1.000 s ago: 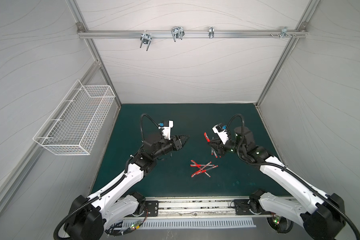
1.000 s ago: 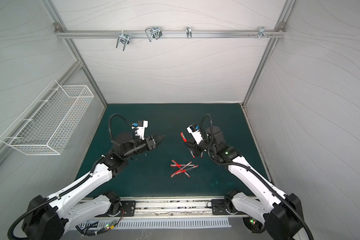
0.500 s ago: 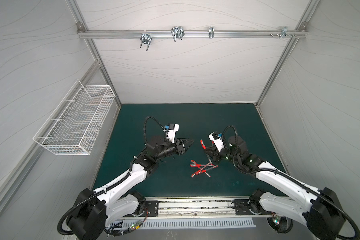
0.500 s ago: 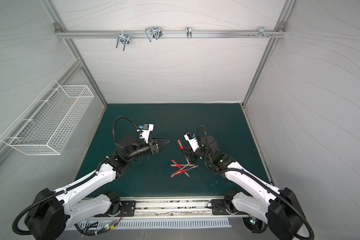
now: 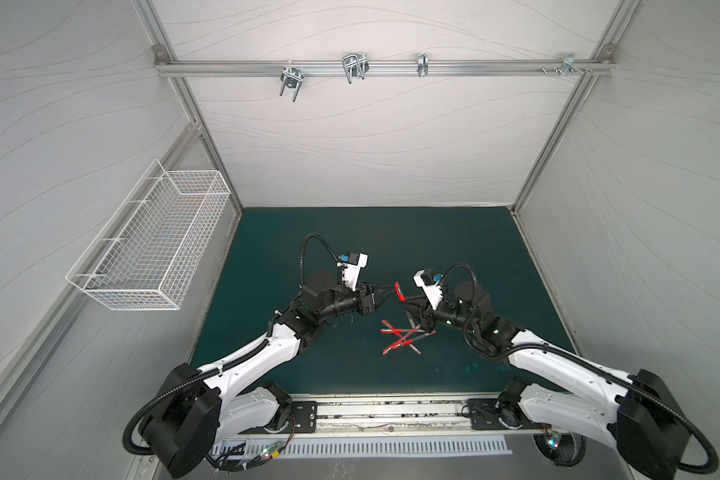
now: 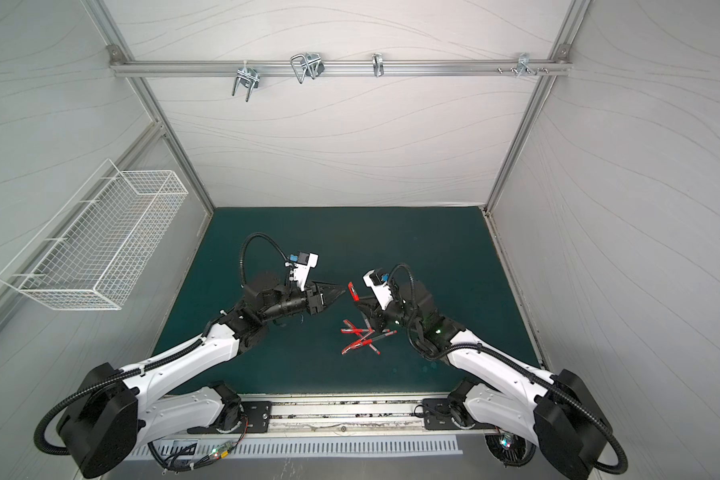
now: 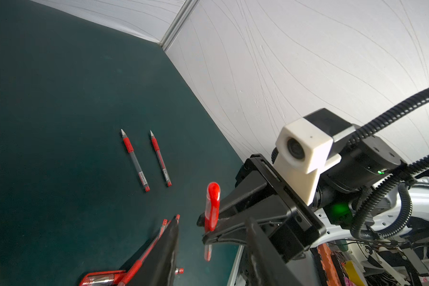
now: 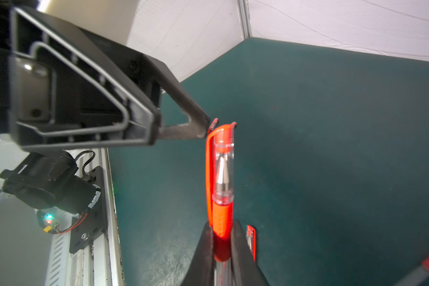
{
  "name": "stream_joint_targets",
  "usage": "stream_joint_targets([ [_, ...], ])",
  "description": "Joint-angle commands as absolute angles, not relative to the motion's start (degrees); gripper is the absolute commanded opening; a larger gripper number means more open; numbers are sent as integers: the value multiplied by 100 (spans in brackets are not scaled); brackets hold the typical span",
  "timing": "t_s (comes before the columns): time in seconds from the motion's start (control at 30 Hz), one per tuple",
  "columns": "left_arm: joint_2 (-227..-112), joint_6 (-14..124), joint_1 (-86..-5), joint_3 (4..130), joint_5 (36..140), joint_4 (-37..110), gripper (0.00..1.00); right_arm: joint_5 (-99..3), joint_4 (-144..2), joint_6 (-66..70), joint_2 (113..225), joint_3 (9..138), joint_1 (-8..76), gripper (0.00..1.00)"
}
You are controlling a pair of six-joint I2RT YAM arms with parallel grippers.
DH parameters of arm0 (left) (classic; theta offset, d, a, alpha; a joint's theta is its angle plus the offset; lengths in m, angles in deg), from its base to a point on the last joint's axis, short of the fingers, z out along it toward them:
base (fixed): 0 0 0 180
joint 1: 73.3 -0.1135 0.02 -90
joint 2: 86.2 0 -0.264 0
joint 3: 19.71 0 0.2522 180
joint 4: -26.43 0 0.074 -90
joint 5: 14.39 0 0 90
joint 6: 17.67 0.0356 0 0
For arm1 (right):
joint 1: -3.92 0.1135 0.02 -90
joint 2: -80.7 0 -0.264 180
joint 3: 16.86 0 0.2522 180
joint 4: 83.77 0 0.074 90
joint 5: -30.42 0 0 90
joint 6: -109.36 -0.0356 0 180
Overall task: Remove pen caps from pens
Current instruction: Pass the pen.
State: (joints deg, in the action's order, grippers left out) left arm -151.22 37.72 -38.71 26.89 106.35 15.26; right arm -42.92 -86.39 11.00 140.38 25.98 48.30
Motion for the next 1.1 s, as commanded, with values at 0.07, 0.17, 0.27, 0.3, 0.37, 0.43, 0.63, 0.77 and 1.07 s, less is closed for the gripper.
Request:
stream_joint_targets([
  [0.07, -15263, 3919, -3807, 2974, 10722, 1424, 41, -4321, -8964, 1254, 14191, 2647, 5004, 3],
  [0.17, -15362, 3904, -3800, 2999, 10751, 1400, 38, -4379, -8979, 1344, 14205, 2659, 5127, 3],
  [0.27, -15428, 3893, -3787, 3026, 10804, 1388, 34, -4466, -8944, 1411, 14238, 2681, 5220, 3],
  [0.3, -15440, 3896, -3778, 3034, 10805, 1391, 33, -4481, -8944, 1431, 14245, 2696, 5250, 3],
  [0.37, -15471, 3919, -3776, 3034, 10807, 1391, 31, -4490, -8941, 1475, 14267, 2712, 5297, 3],
  [0.43, -15481, 3928, -3762, 3035, 10793, 1394, 30, -4526, -8909, 1516, 14290, 2730, 5344, 3],
  [0.63, -15541, 3937, -3766, 3030, 10783, 1372, 18, -4589, -8900, 1539, 14336, 2753, 5419, 5],
  [0.77, -15570, 3920, -3766, 3030, 10814, 1338, 4, -4663, -8893, 1532, 14360, 2764, 5445, 6],
  [1.07, -15499, 4071, -3767, 3017, 10861, 1379, 0, -3359, -8811, 1456, 14204, 2716, 4966, 47],
])
